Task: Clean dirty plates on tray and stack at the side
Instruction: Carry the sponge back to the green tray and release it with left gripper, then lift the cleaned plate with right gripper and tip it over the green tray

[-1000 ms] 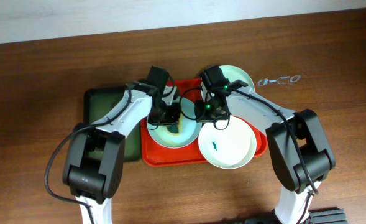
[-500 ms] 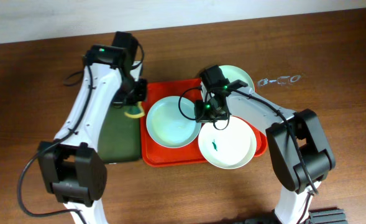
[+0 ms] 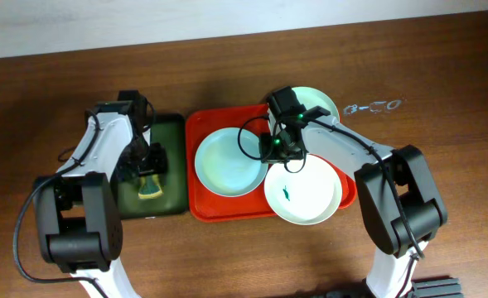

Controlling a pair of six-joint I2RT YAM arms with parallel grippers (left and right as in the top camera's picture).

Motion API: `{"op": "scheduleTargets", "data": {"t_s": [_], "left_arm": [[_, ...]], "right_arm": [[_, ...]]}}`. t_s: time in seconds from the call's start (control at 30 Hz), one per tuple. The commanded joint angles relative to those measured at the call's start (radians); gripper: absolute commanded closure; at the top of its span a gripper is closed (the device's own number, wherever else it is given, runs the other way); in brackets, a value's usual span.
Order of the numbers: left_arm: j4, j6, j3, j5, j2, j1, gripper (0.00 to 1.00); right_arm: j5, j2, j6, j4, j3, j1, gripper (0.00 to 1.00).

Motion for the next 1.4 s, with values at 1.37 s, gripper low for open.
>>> {"op": "scheduleTargets", "data": {"t_s": [1.37], "left_arm": [[-0.04, -0.069, 0.278, 0.0, -0.426, 0.088, 0.01]], "right_arm": [[-0.133, -0.048, 0.011, -0.383, 0.39, -0.08, 0.96]]}}
